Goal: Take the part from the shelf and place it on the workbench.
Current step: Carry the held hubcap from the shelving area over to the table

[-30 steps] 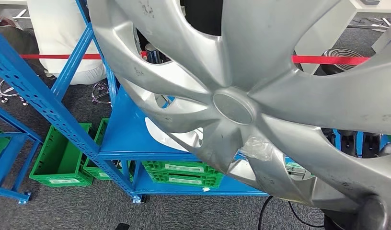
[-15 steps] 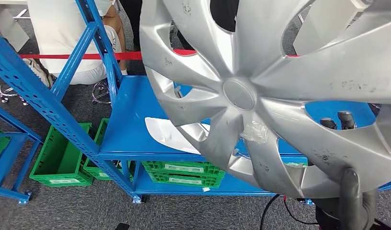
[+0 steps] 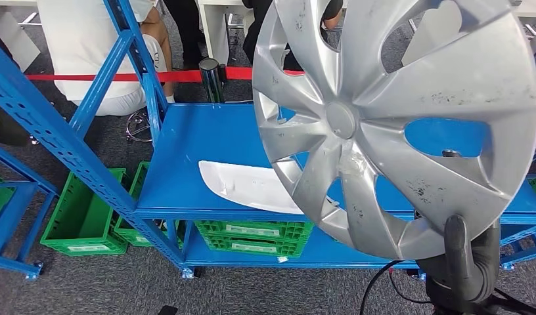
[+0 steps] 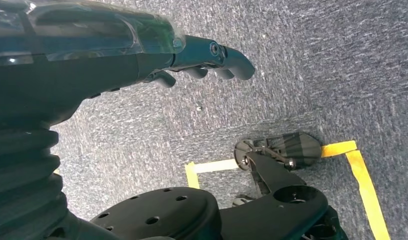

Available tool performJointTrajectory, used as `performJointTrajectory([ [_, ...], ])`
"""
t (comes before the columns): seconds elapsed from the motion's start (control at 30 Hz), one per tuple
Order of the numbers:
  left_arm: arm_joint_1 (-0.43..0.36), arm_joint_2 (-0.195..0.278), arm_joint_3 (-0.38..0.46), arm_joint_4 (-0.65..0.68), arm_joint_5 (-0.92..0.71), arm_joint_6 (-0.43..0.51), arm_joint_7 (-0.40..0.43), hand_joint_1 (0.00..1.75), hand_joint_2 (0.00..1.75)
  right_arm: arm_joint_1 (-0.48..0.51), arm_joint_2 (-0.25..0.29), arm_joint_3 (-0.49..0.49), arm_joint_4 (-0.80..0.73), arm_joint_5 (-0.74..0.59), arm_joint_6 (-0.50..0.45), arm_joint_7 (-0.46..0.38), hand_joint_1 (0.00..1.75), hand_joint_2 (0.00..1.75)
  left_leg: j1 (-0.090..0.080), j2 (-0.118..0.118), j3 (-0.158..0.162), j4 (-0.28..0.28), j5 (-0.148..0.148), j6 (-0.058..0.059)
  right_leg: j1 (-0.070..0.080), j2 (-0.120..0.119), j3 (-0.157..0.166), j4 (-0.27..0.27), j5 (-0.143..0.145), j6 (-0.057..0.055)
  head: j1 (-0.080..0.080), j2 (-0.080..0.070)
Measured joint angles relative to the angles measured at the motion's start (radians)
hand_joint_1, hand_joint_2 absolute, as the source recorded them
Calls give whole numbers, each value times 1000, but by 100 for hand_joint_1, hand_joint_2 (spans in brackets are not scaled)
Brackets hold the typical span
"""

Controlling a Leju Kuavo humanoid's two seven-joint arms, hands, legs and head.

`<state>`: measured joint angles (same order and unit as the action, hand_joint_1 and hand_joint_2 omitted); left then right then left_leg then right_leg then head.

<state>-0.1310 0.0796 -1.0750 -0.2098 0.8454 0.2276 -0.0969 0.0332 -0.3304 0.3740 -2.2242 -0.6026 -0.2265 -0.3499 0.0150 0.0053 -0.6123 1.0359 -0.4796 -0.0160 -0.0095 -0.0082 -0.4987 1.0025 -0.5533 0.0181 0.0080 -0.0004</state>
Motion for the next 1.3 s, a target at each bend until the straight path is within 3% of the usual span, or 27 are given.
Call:
performJointTrajectory([
  [1.3, 0, -8, 0, 0, 0, 30, 3, 0, 175, -38, 0, 25, 11, 34, 41, 47, 175, 175, 0, 3, 0, 0, 0, 0, 0, 0, 0, 0, 0, 0, 0, 0],
])
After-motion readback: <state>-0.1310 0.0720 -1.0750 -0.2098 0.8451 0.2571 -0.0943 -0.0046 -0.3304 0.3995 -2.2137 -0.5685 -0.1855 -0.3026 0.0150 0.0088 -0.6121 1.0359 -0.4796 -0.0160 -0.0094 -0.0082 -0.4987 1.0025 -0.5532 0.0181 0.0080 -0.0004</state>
